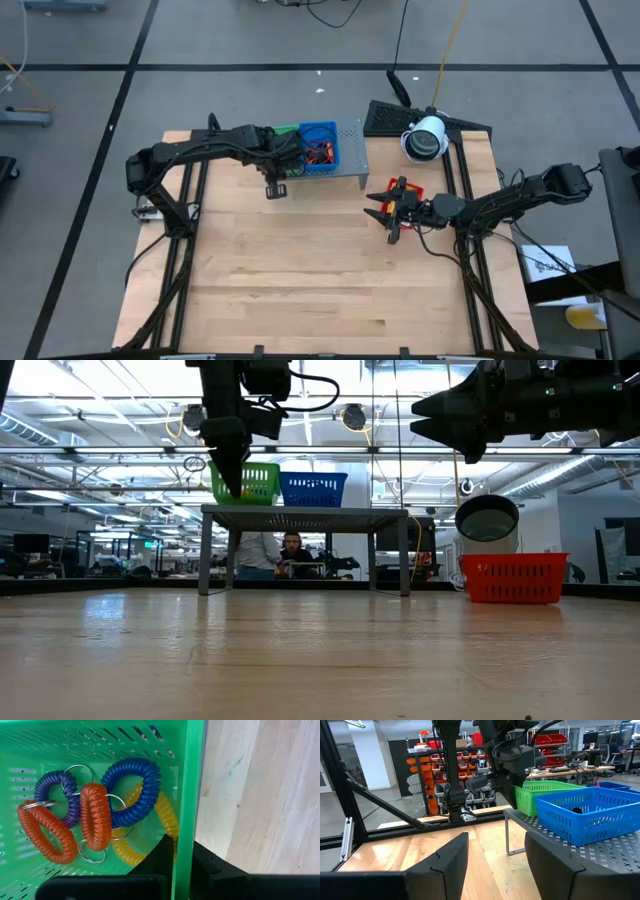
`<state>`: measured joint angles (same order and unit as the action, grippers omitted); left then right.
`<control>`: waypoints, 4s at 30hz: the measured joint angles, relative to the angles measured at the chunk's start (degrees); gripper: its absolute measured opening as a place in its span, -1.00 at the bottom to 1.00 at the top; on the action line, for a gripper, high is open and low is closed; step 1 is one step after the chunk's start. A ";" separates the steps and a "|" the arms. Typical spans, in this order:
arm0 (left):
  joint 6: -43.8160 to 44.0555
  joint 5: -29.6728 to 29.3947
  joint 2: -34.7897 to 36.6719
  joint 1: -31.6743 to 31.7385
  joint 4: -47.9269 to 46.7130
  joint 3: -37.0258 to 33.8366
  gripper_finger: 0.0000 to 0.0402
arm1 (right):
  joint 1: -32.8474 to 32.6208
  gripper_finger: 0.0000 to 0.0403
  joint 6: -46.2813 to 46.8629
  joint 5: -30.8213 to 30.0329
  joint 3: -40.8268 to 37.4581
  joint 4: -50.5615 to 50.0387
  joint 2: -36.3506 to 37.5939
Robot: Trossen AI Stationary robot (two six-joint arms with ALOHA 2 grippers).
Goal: Pick & Place Office Desk Supplies
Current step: Put the green bin on the shelf, then adjust the blue bin on the shelf
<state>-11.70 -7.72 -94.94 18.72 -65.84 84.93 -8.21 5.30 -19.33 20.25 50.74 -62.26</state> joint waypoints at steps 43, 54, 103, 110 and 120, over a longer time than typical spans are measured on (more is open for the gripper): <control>2.82 -2.80 -0.02 -0.79 0.05 0.02 -0.25 | 0.00 -0.08 0.00 0.09 0.00 -0.02 0.00; 4.20 -2.82 -0.02 -3.03 0.11 0.02 -0.25 | 0.00 -0.08 0.00 0.13 0.00 0.00 0.00; 13.92 21.48 -2.42 11.35 26.86 16.85 -0.98 | 2.01 -0.09 1.49 0.22 -0.02 0.81 -0.02; 13.31 21.85 -0.74 12.70 27.12 16.85 -0.93 | 9.95 -0.41 -1.51 3.41 5.26 -3.95 0.00; 13.39 21.68 1.33 11.23 25.43 16.85 -0.92 | 31.01 -0.99 -6.69 15.53 18.67 -27.36 -0.86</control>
<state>1.69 13.96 -93.60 29.95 -40.41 101.78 22.80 -1.39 -3.81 38.92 23.38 -63.12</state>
